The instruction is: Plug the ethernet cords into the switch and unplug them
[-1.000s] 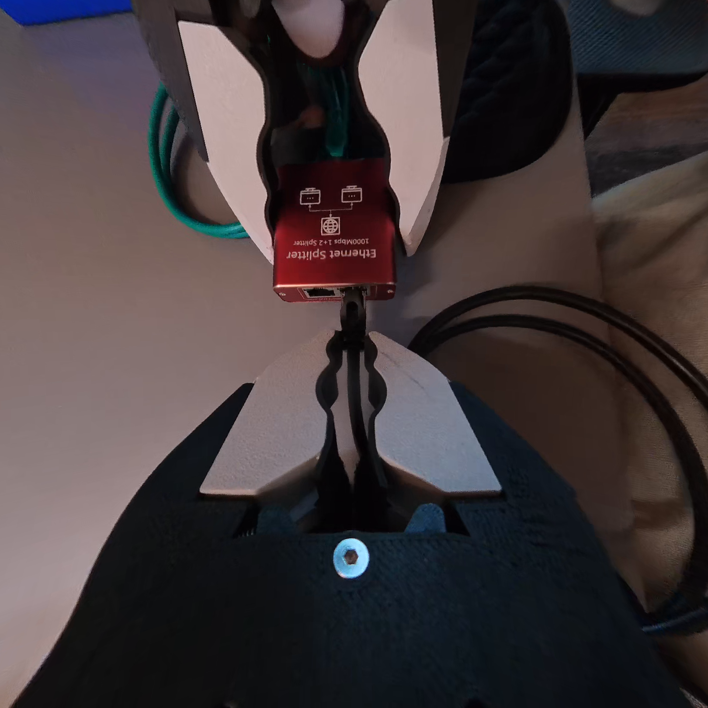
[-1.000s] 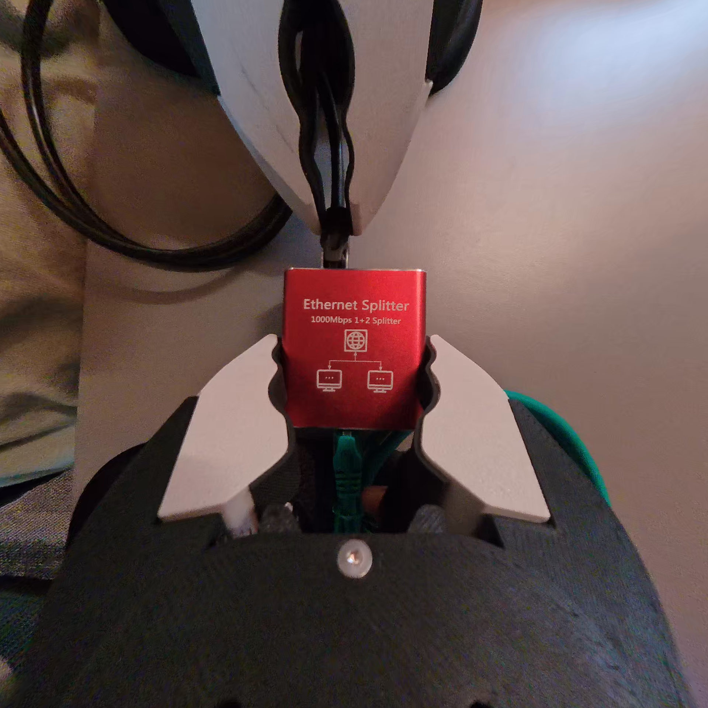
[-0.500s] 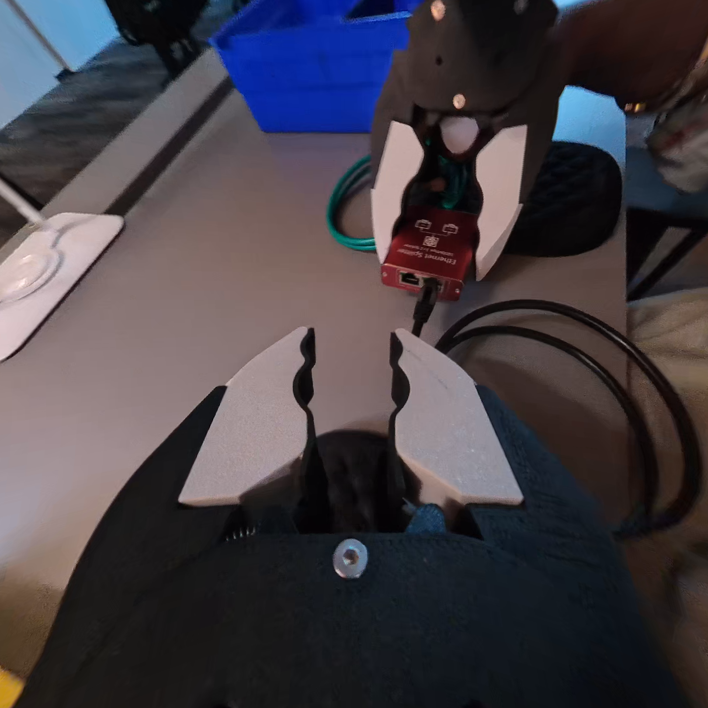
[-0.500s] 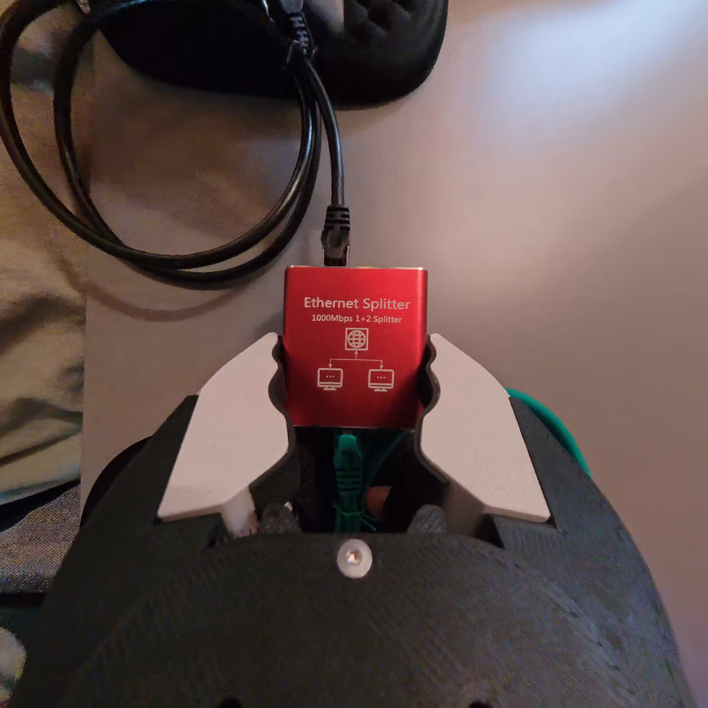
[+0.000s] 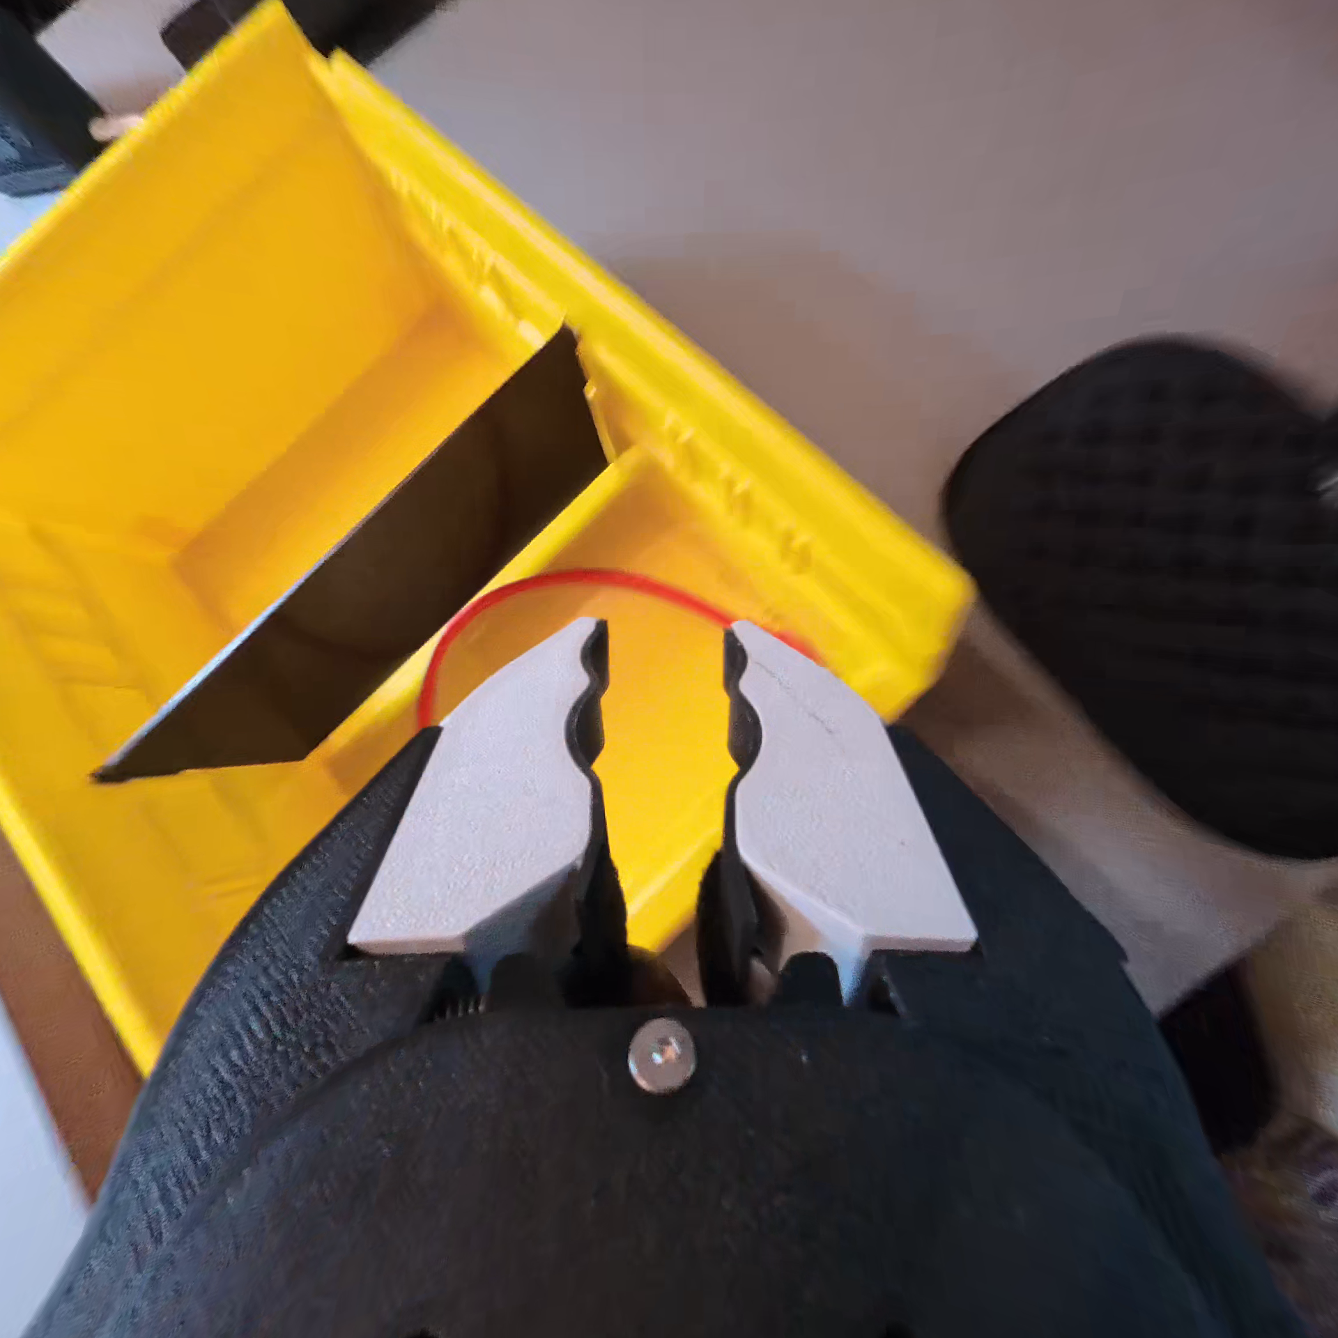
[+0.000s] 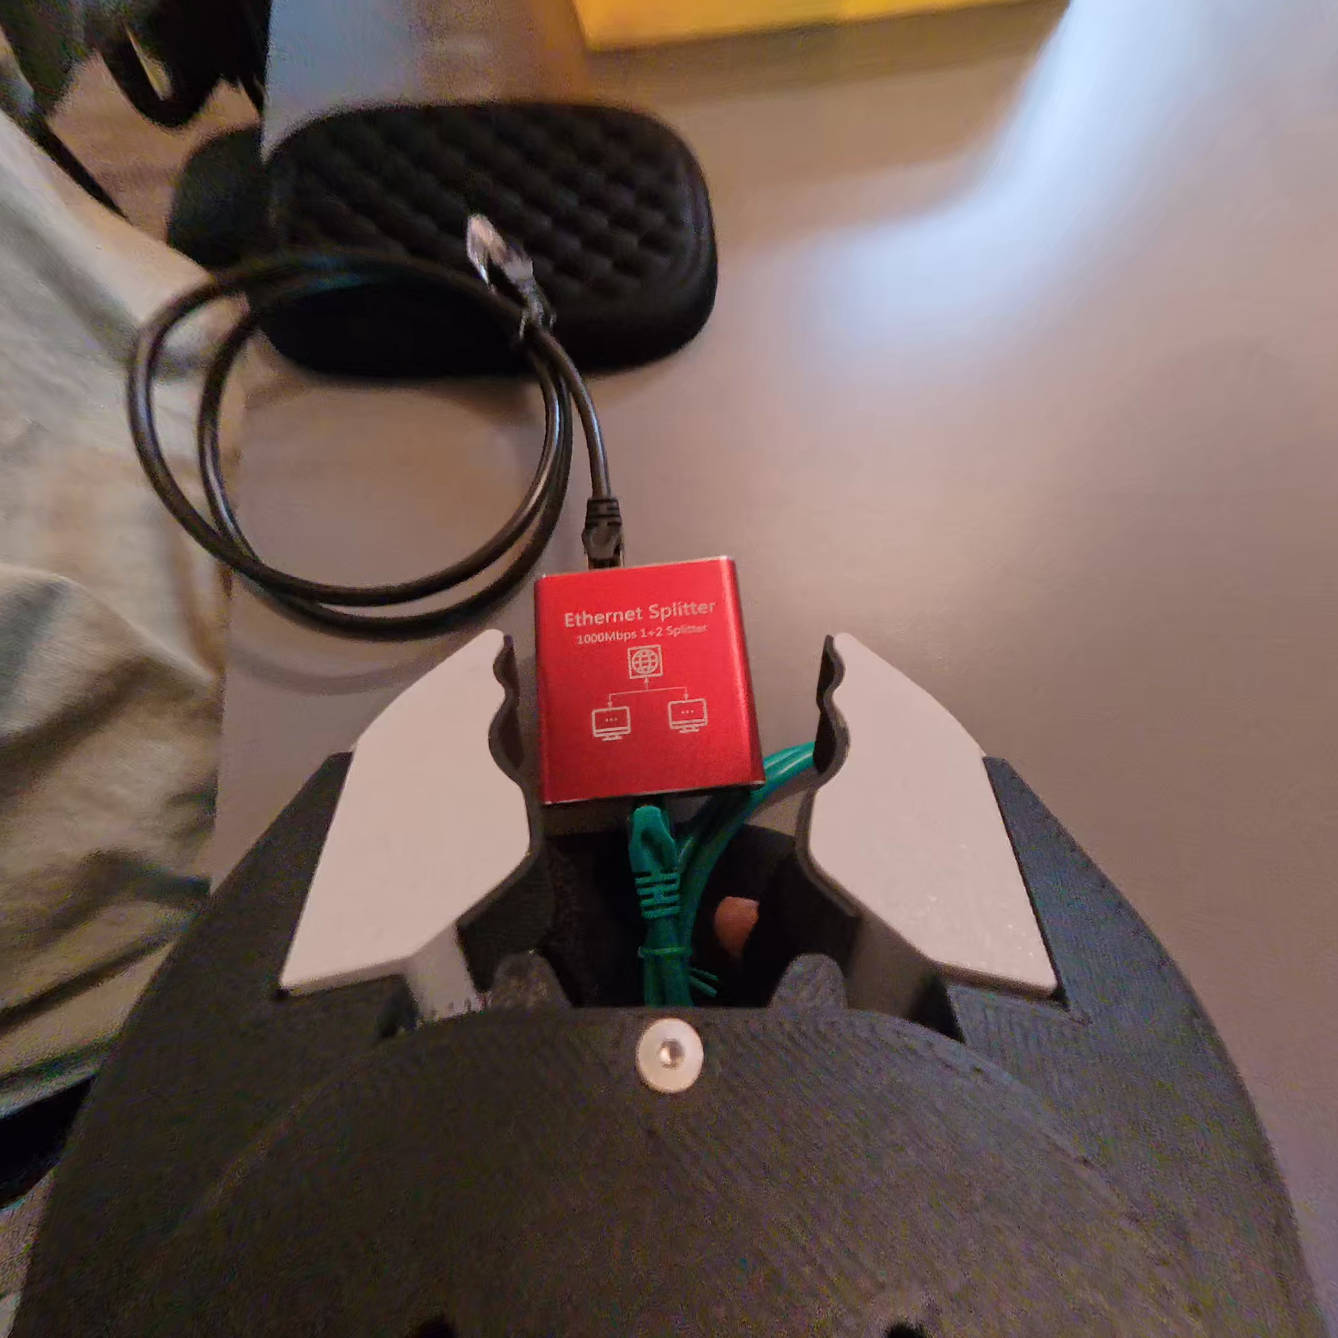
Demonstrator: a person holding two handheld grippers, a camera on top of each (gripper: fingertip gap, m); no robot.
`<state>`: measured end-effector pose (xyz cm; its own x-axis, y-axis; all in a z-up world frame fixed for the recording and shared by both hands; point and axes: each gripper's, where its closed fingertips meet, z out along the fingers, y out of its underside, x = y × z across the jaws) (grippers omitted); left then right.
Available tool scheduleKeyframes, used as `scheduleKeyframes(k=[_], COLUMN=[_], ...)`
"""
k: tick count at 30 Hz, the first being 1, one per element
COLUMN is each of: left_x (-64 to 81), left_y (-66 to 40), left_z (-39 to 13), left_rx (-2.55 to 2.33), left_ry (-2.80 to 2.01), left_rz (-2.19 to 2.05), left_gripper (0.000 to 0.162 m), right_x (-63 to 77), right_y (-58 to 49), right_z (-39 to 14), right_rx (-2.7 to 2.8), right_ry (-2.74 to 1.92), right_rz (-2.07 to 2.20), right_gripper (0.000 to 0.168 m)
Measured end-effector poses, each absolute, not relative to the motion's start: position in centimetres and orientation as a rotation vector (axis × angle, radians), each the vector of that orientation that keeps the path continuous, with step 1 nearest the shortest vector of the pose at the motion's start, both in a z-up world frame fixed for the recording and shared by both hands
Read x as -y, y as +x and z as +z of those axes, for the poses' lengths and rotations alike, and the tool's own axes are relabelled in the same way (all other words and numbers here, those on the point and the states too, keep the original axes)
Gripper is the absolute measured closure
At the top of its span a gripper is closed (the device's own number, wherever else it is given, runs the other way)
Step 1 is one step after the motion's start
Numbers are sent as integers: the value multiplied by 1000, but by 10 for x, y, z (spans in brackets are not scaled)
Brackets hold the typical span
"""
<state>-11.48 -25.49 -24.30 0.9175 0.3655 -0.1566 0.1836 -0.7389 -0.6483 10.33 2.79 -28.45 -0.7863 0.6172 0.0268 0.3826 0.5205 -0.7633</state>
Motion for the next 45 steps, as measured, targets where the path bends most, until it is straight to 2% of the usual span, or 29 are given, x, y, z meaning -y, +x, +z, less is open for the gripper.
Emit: scheduleKeyframes(k=[5, 14, 21, 28, 34, 42, 45], left_x=[250, 226, 234, 239, 249, 270, 271], left_y=[-134, -134, -123, -128, -130, -153, -141], left_z=[-283, -311, -326, -324, -271, -149, -120], left_rx=[-238, -748, -959, -997, -854, -519, -412], left_ry=[-2607, -2674, -2697, -2679, -2561, -2252, -2093], left_rz=[460, 198, 22, 122, 373, 973, 969], left_gripper=[135, 138, 144, 152, 153, 155, 157], right_x=[-35, -34, -31, -26, -29, -17, -11], right_y=[107, 117, 114, 110, 112, 111, 110], right_z=[-255, -245, -241, -237, -234, -233, -234], right_rx=[2352, 2343, 2355, 2338, 2316, 2305, 2300], right_ry=[-823, -800, -788, -761, -761, -719, -704], right_rz=[1251, 1251, 1224, 1215, 1226, 1260, 1278], right_gripper=[92, 98, 102, 104, 106, 107, 107])
